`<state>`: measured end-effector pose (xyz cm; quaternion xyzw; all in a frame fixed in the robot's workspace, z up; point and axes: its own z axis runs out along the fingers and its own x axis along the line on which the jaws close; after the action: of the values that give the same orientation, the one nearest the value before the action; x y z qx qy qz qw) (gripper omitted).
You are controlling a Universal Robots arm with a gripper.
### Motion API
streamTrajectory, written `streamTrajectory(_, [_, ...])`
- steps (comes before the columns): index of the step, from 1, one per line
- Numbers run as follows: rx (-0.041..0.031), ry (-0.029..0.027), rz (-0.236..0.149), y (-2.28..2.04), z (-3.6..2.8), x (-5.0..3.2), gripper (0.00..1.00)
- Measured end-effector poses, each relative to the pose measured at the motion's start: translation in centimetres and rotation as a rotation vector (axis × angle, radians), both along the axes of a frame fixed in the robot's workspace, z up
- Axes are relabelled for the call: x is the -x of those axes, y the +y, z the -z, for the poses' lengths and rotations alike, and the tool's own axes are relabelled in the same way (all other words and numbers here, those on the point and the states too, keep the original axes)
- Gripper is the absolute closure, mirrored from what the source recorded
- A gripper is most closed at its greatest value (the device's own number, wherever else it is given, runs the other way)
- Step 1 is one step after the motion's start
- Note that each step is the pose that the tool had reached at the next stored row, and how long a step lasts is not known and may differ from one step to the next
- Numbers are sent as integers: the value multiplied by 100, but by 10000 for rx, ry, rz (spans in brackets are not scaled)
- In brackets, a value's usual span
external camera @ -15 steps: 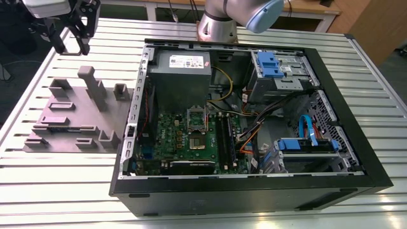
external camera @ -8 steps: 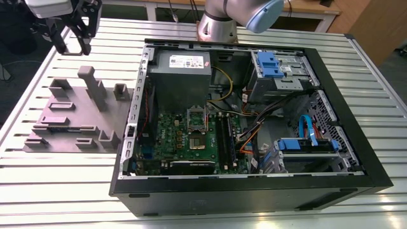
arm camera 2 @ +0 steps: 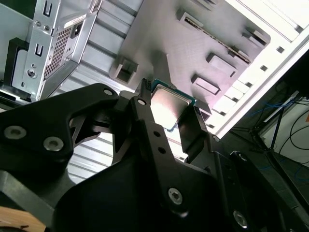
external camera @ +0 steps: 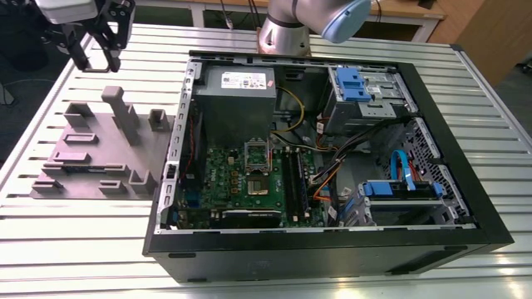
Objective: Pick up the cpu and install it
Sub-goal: 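Pick up the cpu and move it towards the insertion slot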
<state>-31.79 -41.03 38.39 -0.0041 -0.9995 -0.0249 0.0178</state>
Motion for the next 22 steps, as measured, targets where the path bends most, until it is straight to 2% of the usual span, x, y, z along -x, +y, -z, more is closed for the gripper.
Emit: streamTrajectory(22, [0, 0, 0, 0, 0, -64, 53])
